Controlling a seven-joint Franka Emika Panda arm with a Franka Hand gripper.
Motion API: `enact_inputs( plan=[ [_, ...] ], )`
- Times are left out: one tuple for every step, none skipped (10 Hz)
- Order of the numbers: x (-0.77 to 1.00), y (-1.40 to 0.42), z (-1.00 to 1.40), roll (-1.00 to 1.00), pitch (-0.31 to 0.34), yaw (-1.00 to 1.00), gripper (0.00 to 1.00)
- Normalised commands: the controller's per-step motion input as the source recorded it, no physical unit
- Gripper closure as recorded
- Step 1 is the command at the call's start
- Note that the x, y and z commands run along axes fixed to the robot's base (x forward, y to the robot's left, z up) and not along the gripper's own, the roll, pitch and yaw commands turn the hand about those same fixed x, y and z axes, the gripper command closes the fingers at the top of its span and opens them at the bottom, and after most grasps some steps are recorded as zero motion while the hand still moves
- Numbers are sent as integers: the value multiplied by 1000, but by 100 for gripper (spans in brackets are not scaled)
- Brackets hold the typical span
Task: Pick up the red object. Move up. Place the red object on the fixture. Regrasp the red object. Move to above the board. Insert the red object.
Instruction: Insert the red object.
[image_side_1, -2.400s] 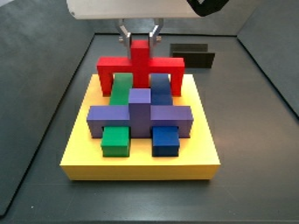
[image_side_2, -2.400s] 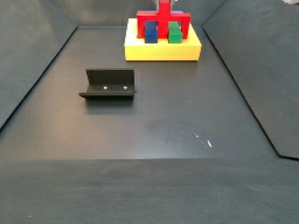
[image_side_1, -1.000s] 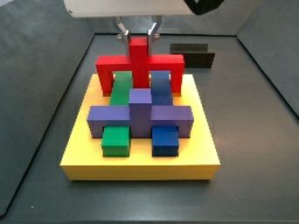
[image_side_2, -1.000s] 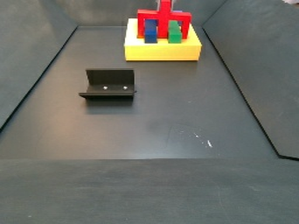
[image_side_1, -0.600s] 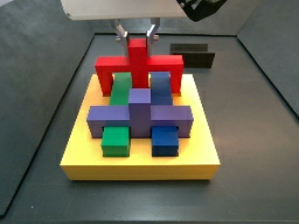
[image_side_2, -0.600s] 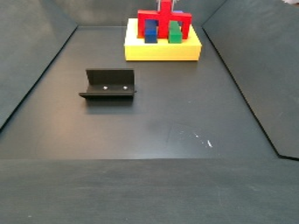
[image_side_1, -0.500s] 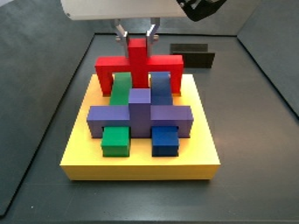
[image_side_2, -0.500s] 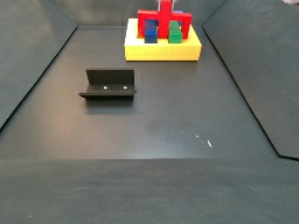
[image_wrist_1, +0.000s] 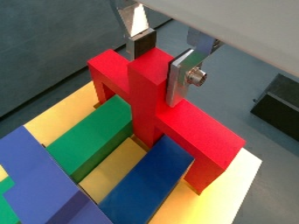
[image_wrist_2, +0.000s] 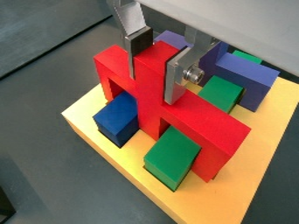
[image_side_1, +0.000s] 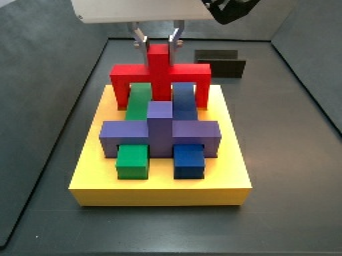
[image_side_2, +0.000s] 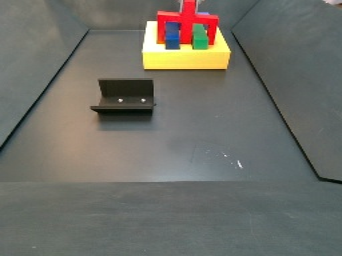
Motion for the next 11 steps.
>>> enact_inputs(
  plan=[
    [0, 0, -183, 0, -6, 34, 100],
    [40, 14, -31, 0, 0, 6, 100],
    [31, 0, -249, 87, 0, 0, 100],
    [86, -123, -369, 11, -26, 103, 100],
    [54, -174, -251, 0, -11, 234, 100],
    [166, -189, -120, 13, 0, 257, 100],
    [166, -140, -69, 19, 0, 231, 100],
    [0, 0, -94, 33, 0, 131, 100],
    [0, 194, -137, 100, 0, 117, 100],
    [0, 229, 0, 16, 19, 126, 100],
    [0, 149, 63, 27, 47, 137, 100]
  ],
)
